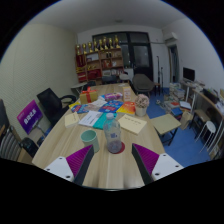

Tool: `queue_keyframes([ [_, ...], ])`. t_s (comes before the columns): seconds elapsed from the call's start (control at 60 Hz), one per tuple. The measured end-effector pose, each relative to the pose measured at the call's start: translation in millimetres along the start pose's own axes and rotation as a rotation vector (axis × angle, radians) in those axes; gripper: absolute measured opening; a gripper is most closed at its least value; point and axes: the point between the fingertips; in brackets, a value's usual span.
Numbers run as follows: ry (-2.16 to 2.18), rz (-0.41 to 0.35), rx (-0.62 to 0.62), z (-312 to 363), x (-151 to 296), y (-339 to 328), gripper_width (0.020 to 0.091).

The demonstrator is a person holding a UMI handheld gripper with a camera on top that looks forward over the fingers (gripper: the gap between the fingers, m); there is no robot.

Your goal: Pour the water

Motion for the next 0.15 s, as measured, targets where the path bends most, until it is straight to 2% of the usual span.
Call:
queue_keyframes([
  [0.15, -0.071, -0.002, -0.027, -9, -5, -45, 0.0842],
])
Point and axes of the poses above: the point between the fingertips, and its own axes, seen from behind it with the camera up: z to the left, x up, y forward, the way the camera looks, and after that the axes turned 14 degrees about z, right-handed
